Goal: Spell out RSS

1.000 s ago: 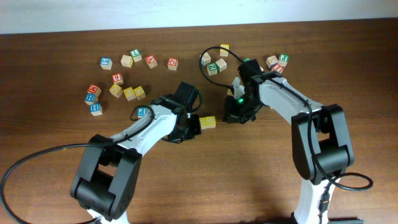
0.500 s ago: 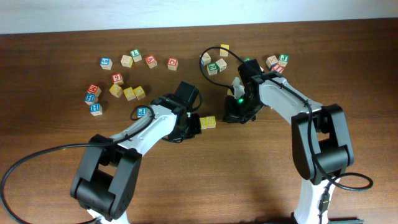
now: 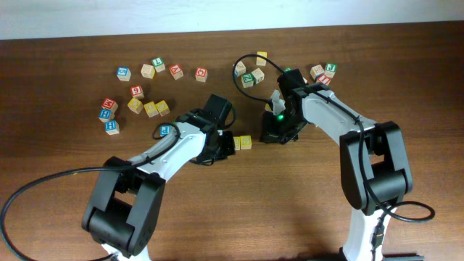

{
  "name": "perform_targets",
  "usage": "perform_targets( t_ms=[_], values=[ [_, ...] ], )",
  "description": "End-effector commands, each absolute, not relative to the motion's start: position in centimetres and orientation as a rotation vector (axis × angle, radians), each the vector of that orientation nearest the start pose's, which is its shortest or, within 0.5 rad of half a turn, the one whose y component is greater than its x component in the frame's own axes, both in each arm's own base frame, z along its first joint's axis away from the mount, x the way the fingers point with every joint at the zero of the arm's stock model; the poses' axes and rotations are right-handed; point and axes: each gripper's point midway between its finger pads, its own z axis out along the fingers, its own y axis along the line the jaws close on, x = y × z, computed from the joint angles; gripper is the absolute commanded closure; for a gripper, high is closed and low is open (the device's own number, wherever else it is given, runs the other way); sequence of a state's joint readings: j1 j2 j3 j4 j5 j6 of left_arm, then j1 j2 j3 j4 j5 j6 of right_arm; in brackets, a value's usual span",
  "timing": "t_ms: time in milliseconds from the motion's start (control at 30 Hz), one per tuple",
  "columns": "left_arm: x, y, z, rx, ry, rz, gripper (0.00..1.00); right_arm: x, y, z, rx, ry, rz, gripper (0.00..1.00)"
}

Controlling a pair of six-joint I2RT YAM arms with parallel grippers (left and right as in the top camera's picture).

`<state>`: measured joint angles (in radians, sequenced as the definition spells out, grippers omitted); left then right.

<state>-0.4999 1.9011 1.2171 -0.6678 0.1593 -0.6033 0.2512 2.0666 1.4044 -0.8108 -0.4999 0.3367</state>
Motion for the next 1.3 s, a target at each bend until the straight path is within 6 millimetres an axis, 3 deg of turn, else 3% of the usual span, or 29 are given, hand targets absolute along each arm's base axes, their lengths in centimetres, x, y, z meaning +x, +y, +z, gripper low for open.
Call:
perform_targets(
  t_ms=[0, 300, 467, 633, 933, 1033, 1267],
  values=[
    [32.5, -20.5, 1.0, -0.156, 3.026, -0.353, 1.0, 36.2, 18.2, 1.9, 0.076, 3.093, 0.823, 0.96],
    [32.7, -20.7, 1.1, -0.153, 3.017, -0.364, 1.0, 36.6, 18.3, 2.3, 0.057, 3.075, 0.827, 0.96],
    [32.6, -20.8, 1.4, -0.153, 3.017, -0.384, 1.0, 39.1, 19.0, 5.9, 0.013, 3.009, 0.836, 0.96],
    [32.7, -20.9, 2.9, -0.147, 2.988, -0.405, 1.0, 40.4, 20.3, 7.9, -0.057, 2.949, 0.845, 0.96],
    [32.3, -20.3, 3.5, -0.154, 2.993, -0.374, 1.0, 39.2, 25.0, 7.6, -0.257, 2.915, 0.784, 0.96],
    [32.2, -19.5, 3.4, -0.176, 2.998, -0.326, 1.0, 39.3, 24.9, 6.9, -0.192, 2.936, 0.693, 0.96],
    [32.5, -18.7, 3.3, -0.231, 2.999, -0.313, 1.0, 39.3, 25.4, 4.5, -0.186, 2.971, 0.696, 0.96]
  ],
)
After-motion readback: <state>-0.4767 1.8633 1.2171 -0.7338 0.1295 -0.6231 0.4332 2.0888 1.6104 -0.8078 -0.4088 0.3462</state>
